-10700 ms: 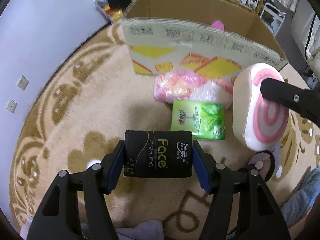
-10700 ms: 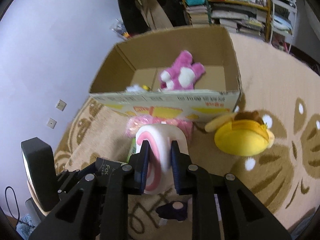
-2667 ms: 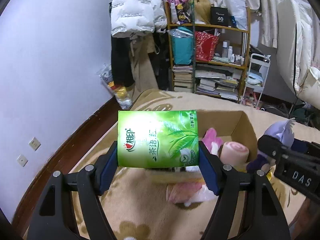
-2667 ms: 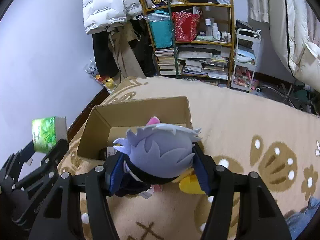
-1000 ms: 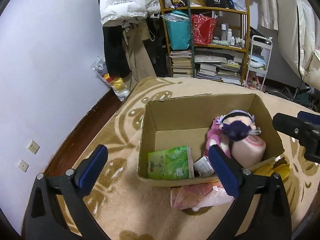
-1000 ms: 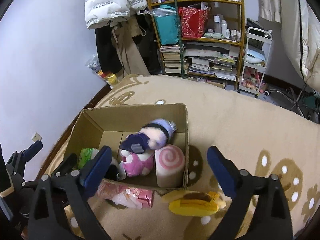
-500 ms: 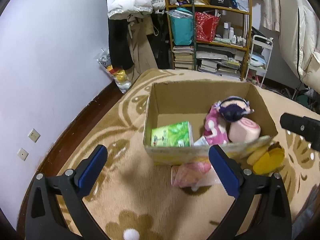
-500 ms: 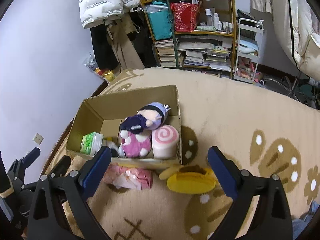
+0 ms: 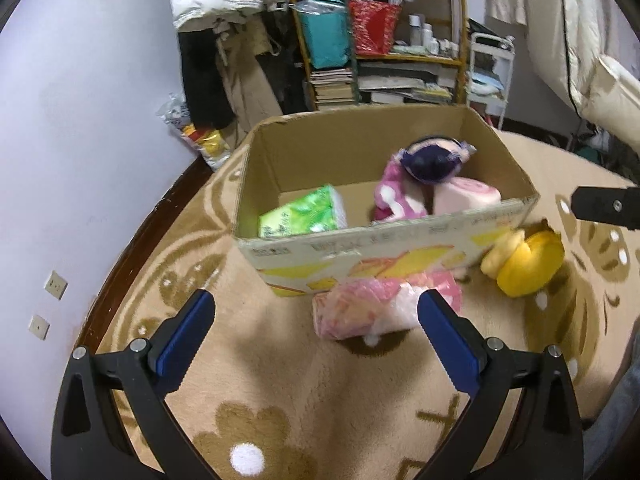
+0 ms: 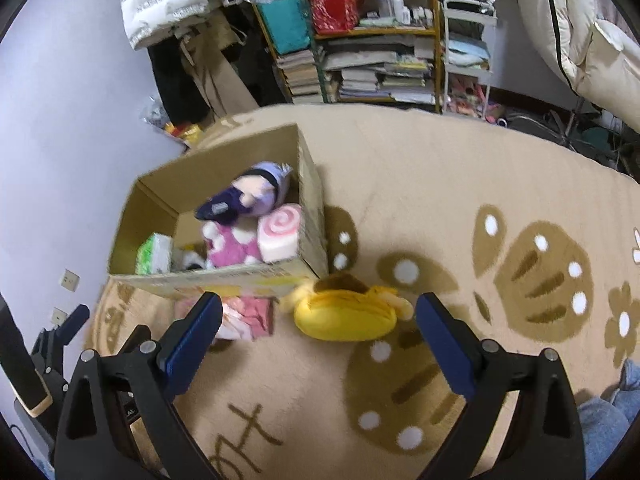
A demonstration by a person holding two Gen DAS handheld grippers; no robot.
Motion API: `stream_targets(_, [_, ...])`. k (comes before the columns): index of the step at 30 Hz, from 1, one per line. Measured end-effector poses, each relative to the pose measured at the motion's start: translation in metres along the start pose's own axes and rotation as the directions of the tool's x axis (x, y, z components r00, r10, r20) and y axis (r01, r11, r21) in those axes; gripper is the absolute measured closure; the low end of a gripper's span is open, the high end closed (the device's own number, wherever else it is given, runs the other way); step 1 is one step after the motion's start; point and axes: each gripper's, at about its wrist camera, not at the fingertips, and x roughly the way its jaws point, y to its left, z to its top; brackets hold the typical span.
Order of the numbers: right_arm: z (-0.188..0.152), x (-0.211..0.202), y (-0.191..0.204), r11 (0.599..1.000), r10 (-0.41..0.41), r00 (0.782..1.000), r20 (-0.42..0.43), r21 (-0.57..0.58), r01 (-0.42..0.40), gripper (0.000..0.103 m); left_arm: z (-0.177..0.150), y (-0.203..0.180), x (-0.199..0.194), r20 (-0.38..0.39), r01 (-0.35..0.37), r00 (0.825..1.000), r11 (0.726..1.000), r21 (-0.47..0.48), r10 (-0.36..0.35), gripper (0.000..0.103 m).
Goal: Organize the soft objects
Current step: 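Withdraw both tools from the box toward the yellow pouch and pink bundle, then grasp the yellow plush pouch with the right tool while the left tool grasps the pink bundle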
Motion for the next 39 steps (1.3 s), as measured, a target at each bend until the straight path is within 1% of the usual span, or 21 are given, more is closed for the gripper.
stream_targets(1, [-0.001, 0.003, -0.001, 1.000, -0.002, 1.000, -0.013, -0.001, 0.002, 0.002, -0.001, -0.002, 0.001, -0.005, 0.005, 1.000, 1.000, 0.009, -0.005, 0.003])
stream_targets(3, [-0.002, 0.009, -0.002, 1.000, -0.004, 0.999, -0.040, 0.002, 0.004, 0.002, -0.002, -0.007, 0.004, -0.017, 0.046, 0.999, 0.999, 0.019, -0.045, 0.003])
stream_targets(5, [-0.004, 0.014, -0.002, 1.000, -0.009, 0.998, -0.058, 0.002, 0.009, 0.002, -0.003, -0.010, 0.006, -0.017, 0.069, 0.997, 0.997, 0.028, -0.069, 0.003])
stream_targets(9, [-0.006, 0.026, -0.001, 0.999, -0.031, 0.995, -0.095, -0.012, 0.030, 0.002, -0.004, -0.016, 0.018, -0.049, 0.101, 0.994, 0.994, 0.046, -0.099, 0.003])
stream_targets(16, [-0.008, 0.045, -0.005, 0.999, -0.034, 0.987, -0.158, 0.009, 0.036, 0.002, -0.005, -0.027, 0.039, -0.091, 0.120, 0.989, 0.990, 0.078, -0.113, 0.003])
stream_targets(20, [-0.009, 0.053, -0.006, 0.999, -0.041, 0.982, -0.187, 0.012, 0.044, 0.002, -0.005, -0.035, 0.049, -0.103, 0.125, 0.988, 0.985, 0.115, -0.114, 0.003])
stream_targets(28, [-0.007, 0.065, -0.011, 0.998, -0.052, 0.974, -0.219, 0.033, 0.061, 0.002, -0.006, -0.050, 0.065, -0.123, 0.153, 0.983, 0.974, 0.169, -0.133, 0.003])
stream_targets(31, [-0.007, 0.069, -0.016, 0.997, -0.043, 0.972, -0.233, 0.056, 0.058, 0.002, -0.005, -0.055, 0.075, -0.147, 0.175, 0.978, 0.968, 0.179, -0.150, 0.003])
stream_targets(39, [-0.005, 0.079, -0.018, 0.997, -0.033, 0.966, -0.255, 0.063, 0.050, 0.002, -0.010, -0.072, 0.094, -0.192, 0.189, 0.970, 0.955, 0.229, -0.146, 0.003])
